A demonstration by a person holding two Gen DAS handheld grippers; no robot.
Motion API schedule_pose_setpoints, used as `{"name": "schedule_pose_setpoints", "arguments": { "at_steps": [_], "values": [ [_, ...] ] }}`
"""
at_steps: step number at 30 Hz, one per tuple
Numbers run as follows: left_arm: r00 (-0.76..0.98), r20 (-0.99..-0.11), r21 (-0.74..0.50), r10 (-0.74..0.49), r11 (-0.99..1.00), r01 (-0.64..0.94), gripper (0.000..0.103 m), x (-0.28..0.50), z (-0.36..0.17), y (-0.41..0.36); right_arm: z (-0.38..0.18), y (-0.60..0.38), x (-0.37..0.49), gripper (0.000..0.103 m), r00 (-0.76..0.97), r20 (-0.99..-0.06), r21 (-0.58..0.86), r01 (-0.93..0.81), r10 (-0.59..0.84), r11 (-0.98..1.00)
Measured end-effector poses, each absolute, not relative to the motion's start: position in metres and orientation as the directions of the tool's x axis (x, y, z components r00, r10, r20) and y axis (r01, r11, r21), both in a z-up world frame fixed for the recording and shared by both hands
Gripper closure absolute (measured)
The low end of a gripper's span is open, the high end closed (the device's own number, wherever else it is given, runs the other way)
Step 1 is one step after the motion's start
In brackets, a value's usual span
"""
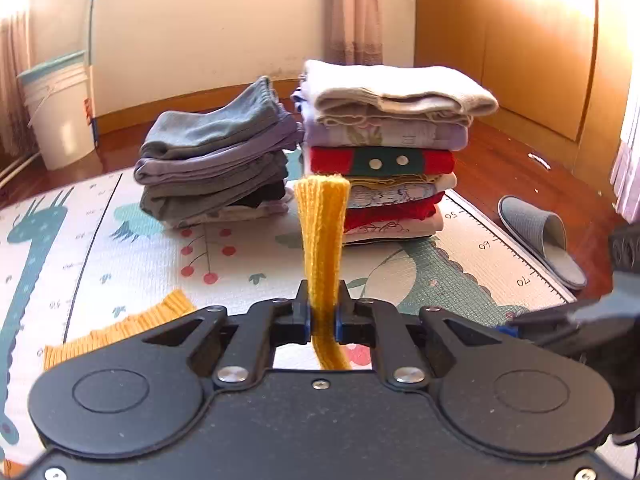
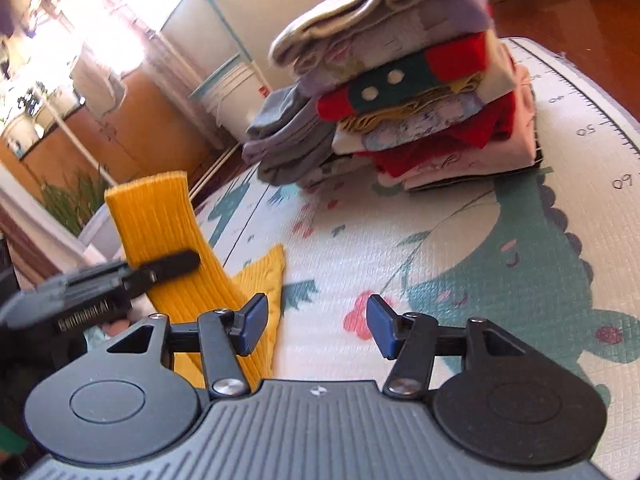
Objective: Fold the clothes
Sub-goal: 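Lift the sleeve with the left gripper, lay it across the body, release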
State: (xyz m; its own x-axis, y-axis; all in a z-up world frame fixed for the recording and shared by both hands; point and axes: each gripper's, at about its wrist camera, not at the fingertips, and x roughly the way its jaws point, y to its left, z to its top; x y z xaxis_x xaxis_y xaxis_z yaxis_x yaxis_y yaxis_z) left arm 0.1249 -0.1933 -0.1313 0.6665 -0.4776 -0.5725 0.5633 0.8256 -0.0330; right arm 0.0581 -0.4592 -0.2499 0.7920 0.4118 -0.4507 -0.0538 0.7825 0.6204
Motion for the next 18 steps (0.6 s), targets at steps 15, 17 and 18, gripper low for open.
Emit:
{"name": "schedule_pose_setpoints", "arguments": {
  "at_steps": [15, 17, 18],
  "values": [
    [0.731, -0.567, -0.157, -0.380, 0.921, 0.357, 0.094, 0.113, -0.106, -0.083, -0.276, -0.276, 0.055, 0.042, 0.524, -0.705, 0.188, -0.513, 0.478, 0.838],
    [0.736, -0.573, -0.164, -0.361, 0.930, 0.329, 0.094, 0.115, -0.108, -0.069, -0.279, -0.264, 0.051, 0.044, 0.517, -0.717, 0.146, -0.543, 0.467, 0.827],
    [0.737, -0.577, -0.168, -0.351, 0.935, 0.313, 0.094, 0.115, -0.110, -0.060, -0.281, -0.259, 0.049, 0.046, 0.514, -0.725, 0.128, -0.554, 0.459, 0.822]
  ]
}}
